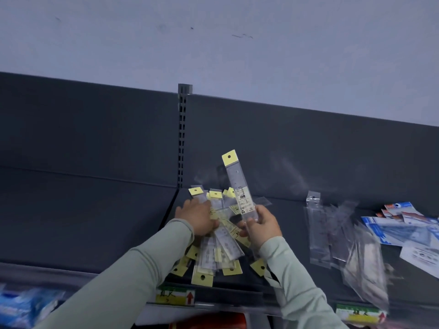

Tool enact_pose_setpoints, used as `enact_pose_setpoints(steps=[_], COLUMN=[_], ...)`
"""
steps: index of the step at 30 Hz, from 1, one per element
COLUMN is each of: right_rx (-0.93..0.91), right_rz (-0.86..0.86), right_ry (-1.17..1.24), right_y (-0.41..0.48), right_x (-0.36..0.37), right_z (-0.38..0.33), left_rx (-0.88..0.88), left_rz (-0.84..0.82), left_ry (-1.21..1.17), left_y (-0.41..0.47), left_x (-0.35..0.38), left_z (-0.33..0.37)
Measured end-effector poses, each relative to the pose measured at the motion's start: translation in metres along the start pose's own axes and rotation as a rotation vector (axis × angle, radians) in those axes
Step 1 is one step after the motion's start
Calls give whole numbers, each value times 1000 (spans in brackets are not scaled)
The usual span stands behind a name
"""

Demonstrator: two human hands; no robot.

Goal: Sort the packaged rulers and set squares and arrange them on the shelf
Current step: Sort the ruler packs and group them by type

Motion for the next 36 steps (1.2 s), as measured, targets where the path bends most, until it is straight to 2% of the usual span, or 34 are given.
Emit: enact_pose_setpoints(steps=[5, 11, 12, 16, 18, 20, 23, 28, 30, 33, 36], right_rx=[96, 110, 128, 187, 239, 278, 196, 116, 61, 56, 77], right_rz=[-187, -238, -249, -173, -161, -166, -162, -88, -65, -82, -90], right_ry=[299, 249, 261, 182, 208, 241, 241, 274, 261, 296, 364], right_y=[-4, 0, -1, 7, 9, 9, 7, 10, 9, 7, 8], right_x=[12, 16, 17, 15, 15, 15, 15, 12, 11, 14, 17], right_z=[-4, -1, -1, 6, 9, 11, 4, 1, -5, -7, -5], left_rx=[-112, -202, -218, -300, -313, -306, -267, -125, -84, -37, -55], left_rz=[-46, 124, 147, 237, 314, 389, 474, 518, 492, 341, 386], left_ry=[-124, -127, -187, -676, -779, -907, -1096, -1397, -1479, -1595, -1528], left_y=[5, 5, 6, 10, 9, 7, 5, -2, -8, -13, -9], left_x=[0, -7, -7, -3, -7, -13, -20, -32, -35, -32, -26], left_z=[-4, -9, -11, -23, -30, -32, -34, -17, -3, 27, 33])
Point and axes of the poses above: each hand's wrist, its own y-axis towards the middle knuckle, its own x-axis out of the palm, z = x × y, the point moved 8 cm from there along y, towards the middle knuckle, and after that the axes turned 6 degrees about x, right-handed, at the moved point
